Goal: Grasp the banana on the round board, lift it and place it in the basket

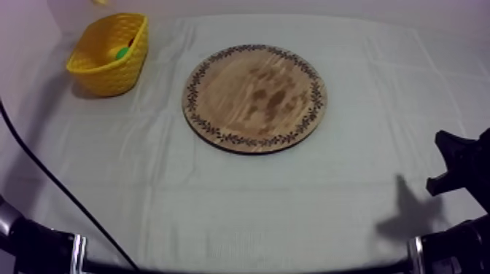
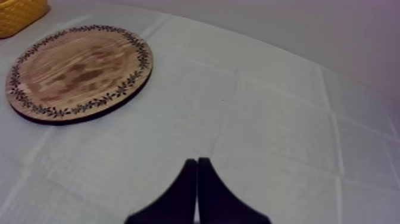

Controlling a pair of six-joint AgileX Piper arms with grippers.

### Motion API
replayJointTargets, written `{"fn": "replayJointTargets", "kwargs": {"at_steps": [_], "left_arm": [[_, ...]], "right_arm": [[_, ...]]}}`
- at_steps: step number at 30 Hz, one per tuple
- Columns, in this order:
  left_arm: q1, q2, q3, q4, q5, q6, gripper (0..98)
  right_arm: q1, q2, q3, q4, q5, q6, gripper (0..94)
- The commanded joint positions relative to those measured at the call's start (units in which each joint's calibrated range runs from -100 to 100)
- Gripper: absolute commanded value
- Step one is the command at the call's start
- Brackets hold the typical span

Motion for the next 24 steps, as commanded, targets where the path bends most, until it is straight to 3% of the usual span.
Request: {"fn": "replayJointTargets", "kwargs": {"at_steps": [1, 24], "left_arm": [[-0.2, 2.0, 0.1, -0.10, -0.8, 0.1, 15.8], [-2.4, 11.9, 3.4, -3.92, -6.0, 1.1, 13.1]], "right_arm": [[0.0, 0.0, 0.0, 0.0, 0.0, 0.0, 0.3], [0.0, 0.0, 0.0, 0.0, 0.0, 0.0, 0.3]]}}
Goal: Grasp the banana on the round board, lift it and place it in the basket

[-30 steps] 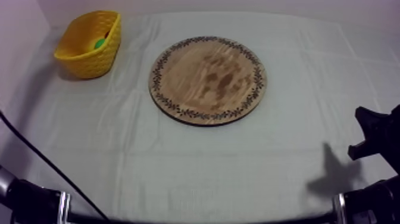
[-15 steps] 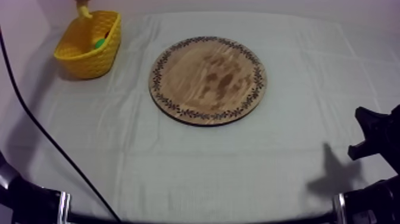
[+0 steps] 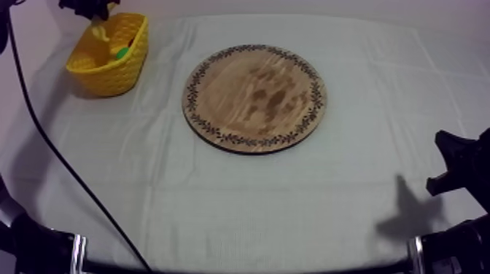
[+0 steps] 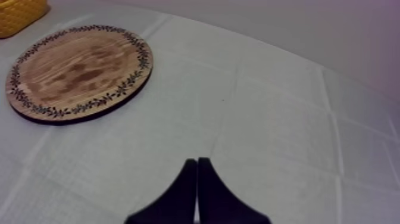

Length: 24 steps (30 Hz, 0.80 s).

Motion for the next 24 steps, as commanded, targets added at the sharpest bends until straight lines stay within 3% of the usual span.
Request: {"fn": "replayJointTargets", "kwargs": {"at_steps": [1, 6, 12, 14, 18, 24], "left_arm": [[-0.1, 0.2, 0.2, -0.11, -0.3, -0.1, 13.0], [-0.5, 0.6, 0.7, -0.15, -0.9, -0.2, 19.5], [-1.0, -0.3, 2.1, 0.95, -1.2, -1.2, 58.1], [-1.3, -0.8, 2.6, 1.95, -1.2, -2.6, 66.0], [-1.4, -1.9, 2.9, 3.09, -1.3, -3.8, 70.6], [-1.3, -3.5, 3.8, 3.42, -1.6, -3.8, 68.4]], "right_arm": [[0.0, 0.0, 0.0, 0.0, 0.0, 0.0, 0.3], [0.0, 0.0, 0.0, 0.0, 0.0, 0.0, 0.3], [0.0, 0.0, 0.0, 0.0, 0.0, 0.0, 0.3], [0.0, 0.0, 0.0, 0.0, 0.0, 0.0, 0.3], [0.0, 0.0, 0.0, 0.0, 0.0, 0.0, 0.3], [0.0, 0.0, 0.0, 0.0, 0.0, 0.0, 0.3]]}}
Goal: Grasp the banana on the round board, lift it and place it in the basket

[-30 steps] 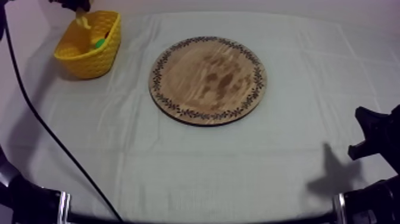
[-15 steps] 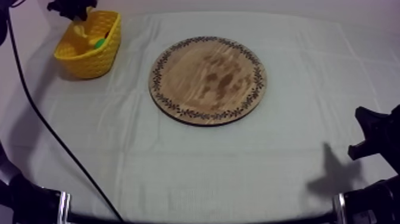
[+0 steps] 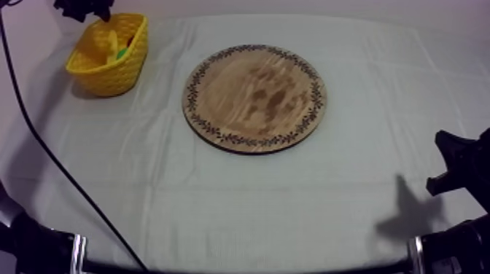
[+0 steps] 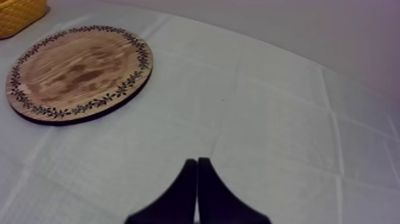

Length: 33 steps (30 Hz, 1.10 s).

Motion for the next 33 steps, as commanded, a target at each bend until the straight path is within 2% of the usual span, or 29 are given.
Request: {"fn": "replayJointTargets", "kwargs": {"at_steps": [1, 5, 9, 16, 18, 24, 33], "left_arm": [[0.0, -0.7, 0.5, 0.00, -0.3, 0.1, 66.5], [0.0, -3.7, 2.0, -0.06, -1.1, 0.1, 54.5], [-0.2, -8.8, 4.2, -0.05, -1.8, -0.1, 38.5], [-0.6, -21.3, 9.8, -0.26, -3.0, -0.6, 10.2], [-0.9, -25.8, 12.6, -0.18, -3.8, -0.8, 5.1], [-2.2, -41.5, 24.6, 0.57, -8.1, -1.1, 0.6], [-4.2, -67.6, 48.4, 2.44, -20.5, -0.3, 0.0]], "right_arm": [[0.0, 0.0, 0.0, 0.0, 0.0, 0.1, 0.3], [0.0, 0.0, 0.0, 0.0, 0.0, 0.1, 0.3], [0.0, 0.0, 0.0, 0.0, 0.0, 0.1, 0.3], [0.0, 0.0, 0.0, 0.0, 0.0, 0.1, 0.3], [0.0, 0.0, 0.0, 0.0, 0.0, 0.1, 0.3], [0.0, 0.0, 0.0, 0.0, 0.0, 0.1, 0.3], [0.0, 0.0, 0.0, 0.0, 0.0, 0.1, 0.3]]}}
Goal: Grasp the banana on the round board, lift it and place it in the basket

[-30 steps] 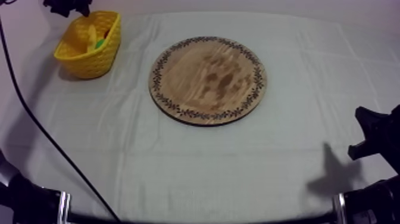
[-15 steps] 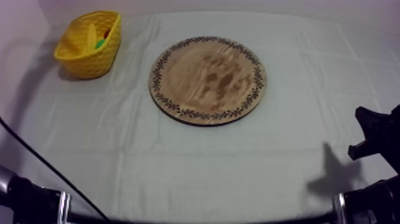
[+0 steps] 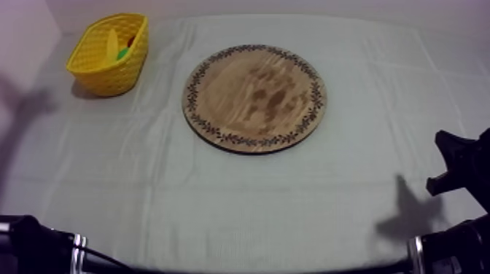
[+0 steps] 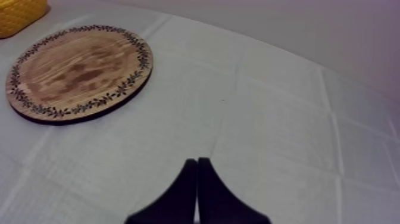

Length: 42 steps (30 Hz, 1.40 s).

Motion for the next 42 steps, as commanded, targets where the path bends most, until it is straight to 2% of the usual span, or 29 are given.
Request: {"fn": "replayJointTargets", "kwargs": {"at_steps": [1, 5, 8, 11, 16, 23, 32, 38, 42], "left_arm": [[0.1, -13.4, 11.6, 0.52, -3.4, -0.3, 0.0], [0.3, -24.4, 23.6, 1.05, -10.0, 0.3, 0.0], [0.5, -32.7, 32.4, 1.19, -15.0, 2.0, 0.0], [0.9, -41.1, 40.4, 1.39, -17.5, 3.7, 0.0], [1.3, -54.5, 55.0, 2.25, -20.8, 3.3, 0.0], [1.6, -68.3, 72.7, 0.37, -26.3, 4.7, 0.0], [1.3, -77.4, 86.0, -0.61, -30.5, 5.2, 0.0], [0.9, -79.9, 89.4, 0.58, -30.5, 3.8, 0.0], [1.2, -80.2, 90.1, 0.52, -31.7, 3.9, 0.0]], "right_arm": [[0.0, 0.0, 0.0, 0.0, 0.0, 0.0, 0.3], [0.0, 0.0, 0.0, 0.0, 0.0, 0.0, 0.3], [0.0, 0.0, 0.0, 0.0, 0.0, 0.0, 0.3], [0.0, 0.0, 0.0, 0.0, 0.0, 0.0, 0.3], [0.0, 0.0, 0.0, 0.0, 0.0, 0.0, 0.3], [0.0, 0.0, 0.0, 0.0, 0.0, 0.0, 0.3], [0.0, 0.0, 0.0, 0.0, 0.0, 0.0, 0.3], [0.0, 0.0, 0.0, 0.0, 0.0, 0.0, 0.3], [0.0, 0.0, 0.0, 0.0, 0.0, 0.0, 0.3]]}}
